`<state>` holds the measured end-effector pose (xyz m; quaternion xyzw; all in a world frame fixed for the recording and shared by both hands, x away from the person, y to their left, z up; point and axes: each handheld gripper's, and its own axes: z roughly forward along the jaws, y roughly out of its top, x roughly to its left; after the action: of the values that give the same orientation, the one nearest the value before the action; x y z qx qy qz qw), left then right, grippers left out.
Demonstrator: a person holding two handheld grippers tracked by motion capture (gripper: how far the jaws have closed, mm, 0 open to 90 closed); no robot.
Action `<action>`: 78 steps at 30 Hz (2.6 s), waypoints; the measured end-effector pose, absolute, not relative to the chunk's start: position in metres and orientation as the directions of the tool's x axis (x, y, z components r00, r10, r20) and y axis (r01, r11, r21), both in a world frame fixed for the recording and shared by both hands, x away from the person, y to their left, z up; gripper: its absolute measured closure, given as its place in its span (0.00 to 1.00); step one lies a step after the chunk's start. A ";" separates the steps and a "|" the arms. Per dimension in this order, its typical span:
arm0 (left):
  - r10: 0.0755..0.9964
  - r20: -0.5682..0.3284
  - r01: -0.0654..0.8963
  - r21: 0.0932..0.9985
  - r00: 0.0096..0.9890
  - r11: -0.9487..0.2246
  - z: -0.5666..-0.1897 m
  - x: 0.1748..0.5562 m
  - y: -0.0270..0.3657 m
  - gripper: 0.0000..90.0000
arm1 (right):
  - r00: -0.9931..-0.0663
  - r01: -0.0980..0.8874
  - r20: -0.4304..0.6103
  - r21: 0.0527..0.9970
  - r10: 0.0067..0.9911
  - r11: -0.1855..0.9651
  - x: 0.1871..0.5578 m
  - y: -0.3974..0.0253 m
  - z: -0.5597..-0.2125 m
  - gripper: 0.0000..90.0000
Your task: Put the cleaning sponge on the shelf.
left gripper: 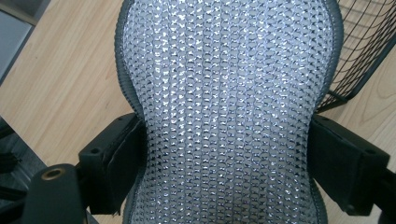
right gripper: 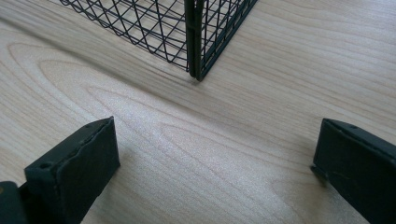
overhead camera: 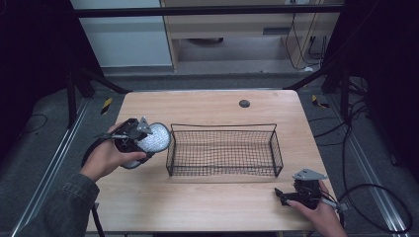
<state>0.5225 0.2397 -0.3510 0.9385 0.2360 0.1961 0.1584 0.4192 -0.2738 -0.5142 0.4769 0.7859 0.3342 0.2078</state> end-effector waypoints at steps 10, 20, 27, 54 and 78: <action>0.468 0.314 0.335 0.393 0.826 -0.856 -0.339 0.521 0.222 0.17 | -0.460 0.610 -0.008 0.724 0.888 0.323 0.419 -0.274 -0.514 0.00; 0.422 0.338 0.280 0.396 0.841 -0.875 -0.326 0.522 0.197 0.17 | -0.461 0.610 -0.008 0.723 0.887 0.324 0.419 -0.274 -0.514 0.00; 0.382 0.354 0.241 0.384 0.854 -0.892 -0.323 0.526 0.174 0.17 | -0.460 0.614 -0.003 0.722 0.888 0.320 0.420 -0.274 -0.514 0.00; 0.262 0.369 0.132 0.341 0.892 -0.931 -0.331 0.535 0.102 0.17 | -0.469 0.608 -0.008 0.722 0.883 0.329 0.422 -0.274 -0.514 0.00; 0.232 0.377 0.107 0.323 0.897 -0.940 -0.344 0.544 0.079 0.17 | -0.469 0.611 -0.005 0.721 0.883 0.328 0.422 -0.273 -0.514 0.00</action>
<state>0.5436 0.0786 -0.3445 0.9624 0.0881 0.2094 0.1486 0.4223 -0.2732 -0.5139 0.4734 0.7890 0.3345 0.2038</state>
